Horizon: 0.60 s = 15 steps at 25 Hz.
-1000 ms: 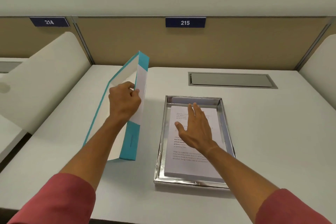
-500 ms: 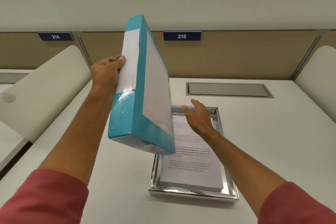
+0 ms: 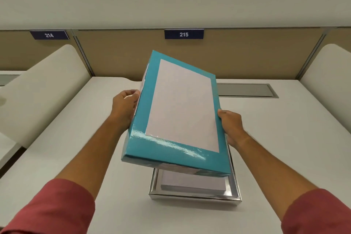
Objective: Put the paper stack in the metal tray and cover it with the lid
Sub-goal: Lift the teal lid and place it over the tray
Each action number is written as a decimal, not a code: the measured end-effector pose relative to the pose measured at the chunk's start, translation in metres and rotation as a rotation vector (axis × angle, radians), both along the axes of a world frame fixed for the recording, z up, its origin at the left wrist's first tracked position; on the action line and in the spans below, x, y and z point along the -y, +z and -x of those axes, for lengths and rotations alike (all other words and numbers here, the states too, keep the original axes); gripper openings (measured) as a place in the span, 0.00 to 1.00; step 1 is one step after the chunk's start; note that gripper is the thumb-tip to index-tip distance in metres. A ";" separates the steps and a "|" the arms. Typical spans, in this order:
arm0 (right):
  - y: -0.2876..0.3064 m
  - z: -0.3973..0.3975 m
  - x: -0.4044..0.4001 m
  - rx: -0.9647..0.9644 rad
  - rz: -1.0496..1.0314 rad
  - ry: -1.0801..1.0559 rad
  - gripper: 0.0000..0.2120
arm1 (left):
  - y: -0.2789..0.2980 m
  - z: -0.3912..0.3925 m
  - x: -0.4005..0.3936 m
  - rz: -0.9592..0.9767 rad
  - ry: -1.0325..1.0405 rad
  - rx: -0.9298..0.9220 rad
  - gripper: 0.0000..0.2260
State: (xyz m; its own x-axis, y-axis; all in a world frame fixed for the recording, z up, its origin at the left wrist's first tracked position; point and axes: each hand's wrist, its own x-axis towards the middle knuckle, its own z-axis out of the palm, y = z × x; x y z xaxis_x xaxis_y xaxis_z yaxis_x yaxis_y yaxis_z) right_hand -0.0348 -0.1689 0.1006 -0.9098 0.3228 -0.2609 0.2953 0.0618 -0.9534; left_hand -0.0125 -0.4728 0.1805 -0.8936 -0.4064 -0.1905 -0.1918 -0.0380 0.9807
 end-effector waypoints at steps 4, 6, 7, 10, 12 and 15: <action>-0.009 -0.012 -0.020 -0.007 -0.093 -0.085 0.11 | -0.033 0.004 -0.019 0.206 -0.025 0.018 0.07; -0.013 -0.017 -0.031 -0.013 -0.134 -0.098 0.10 | -0.047 0.005 -0.028 0.236 -0.054 0.059 0.13; -0.014 -0.019 -0.036 -0.020 -0.145 -0.104 0.10 | -0.052 0.005 -0.030 0.239 -0.067 0.083 0.16; -0.016 -0.023 -0.048 -0.026 -0.203 -0.123 0.07 | -0.066 0.004 -0.038 0.259 -0.121 0.111 0.15; -0.020 -0.025 -0.053 0.000 -0.266 -0.136 0.08 | -0.073 0.005 -0.045 0.300 -0.111 0.113 0.11; -0.030 -0.031 -0.059 0.070 -0.336 -0.158 0.11 | -0.084 0.004 -0.059 0.376 -0.081 0.128 0.07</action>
State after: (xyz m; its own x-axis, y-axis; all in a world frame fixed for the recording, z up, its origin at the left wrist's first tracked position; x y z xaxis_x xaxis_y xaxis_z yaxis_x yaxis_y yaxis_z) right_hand -0.0035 -0.1103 0.0703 -0.8253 0.5364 -0.1764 0.3904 0.3163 -0.8646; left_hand -0.0164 -0.4142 0.0963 -0.9043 -0.3981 -0.1540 -0.3010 0.3389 0.8914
